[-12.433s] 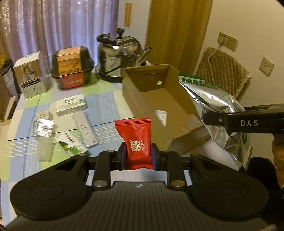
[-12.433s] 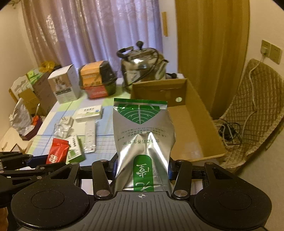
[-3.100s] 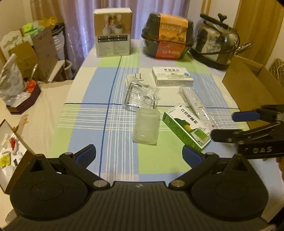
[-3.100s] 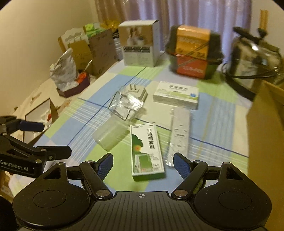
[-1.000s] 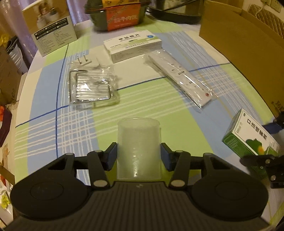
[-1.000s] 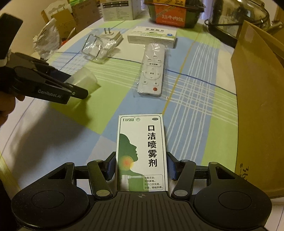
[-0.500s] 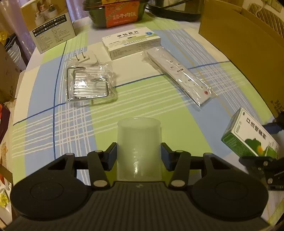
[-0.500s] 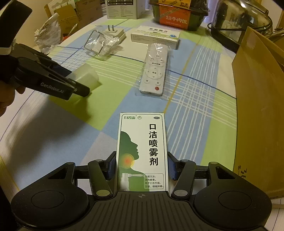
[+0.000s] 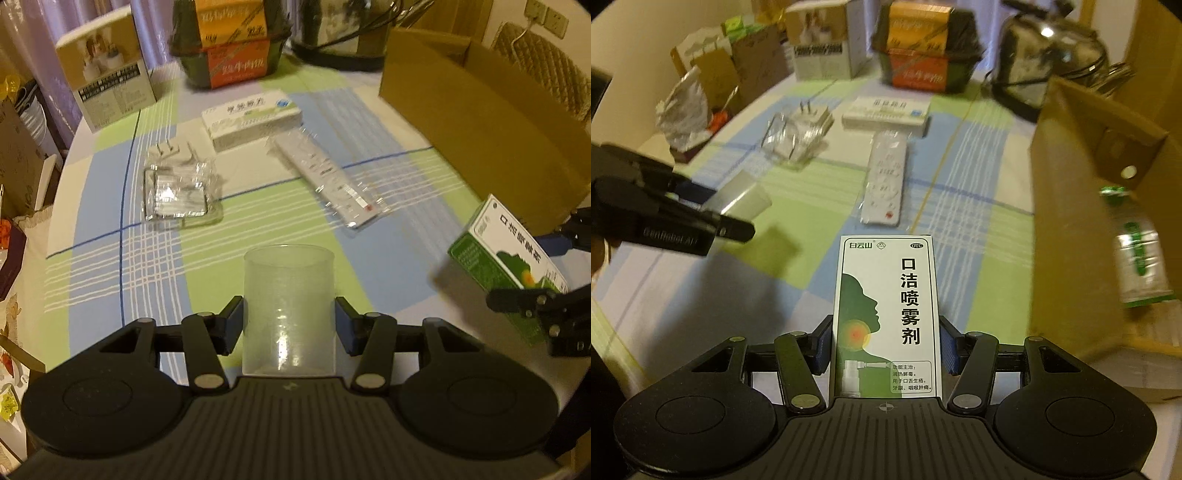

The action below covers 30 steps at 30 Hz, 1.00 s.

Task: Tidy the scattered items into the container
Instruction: 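Carry the clear cup and spray box over the cardboard box with both tools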

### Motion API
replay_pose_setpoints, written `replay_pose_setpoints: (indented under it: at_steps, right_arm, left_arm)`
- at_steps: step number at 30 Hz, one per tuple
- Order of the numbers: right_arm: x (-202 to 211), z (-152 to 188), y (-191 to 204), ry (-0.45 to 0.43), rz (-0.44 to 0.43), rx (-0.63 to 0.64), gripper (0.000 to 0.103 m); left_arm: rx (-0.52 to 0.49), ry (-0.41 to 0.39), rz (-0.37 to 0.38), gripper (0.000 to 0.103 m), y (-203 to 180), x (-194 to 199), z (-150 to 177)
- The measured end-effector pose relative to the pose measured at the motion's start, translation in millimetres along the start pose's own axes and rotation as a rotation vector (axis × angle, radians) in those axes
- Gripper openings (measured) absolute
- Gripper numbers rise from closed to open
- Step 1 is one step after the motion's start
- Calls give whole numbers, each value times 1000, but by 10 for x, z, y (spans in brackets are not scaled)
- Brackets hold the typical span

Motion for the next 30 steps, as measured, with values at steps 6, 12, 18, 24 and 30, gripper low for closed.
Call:
replay_pose_setpoints:
  at_steps: [6, 12, 18, 24, 30]
  right_arm:
    - [544, -129, -240, -68, 14, -86, 58]
    - [1114, -258, -597, -147, 49, -151, 58]
    - [1537, -303, -1038, -203, 102, -183, 58]
    - [1742, -313, -1485, -228, 141, -224, 58]
    - [1828, -324, -1843, -245, 160, -260, 58]
  left_arm:
    - [-24, -46, 20, 46, -326, 357, -126]
    - [-62, -91, 66, 46, -775, 611, -325]
    - [-116, -134, 112, 46, -1289, 771, -615]
    - [-150, -166, 158, 46, -1738, 848, -887]
    - [-154, -178, 194, 46, -2061, 852, -1097]
Point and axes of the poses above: each gripper's, at about its wrist camera, not at the fingertips, and x roughly against the way its jaws point, y to its left, z to its underside, the point moved 7 cm from there along -x, roughly the way its jaws point, and after that the axes turned 1 degree about y, right-handed, at the moved point
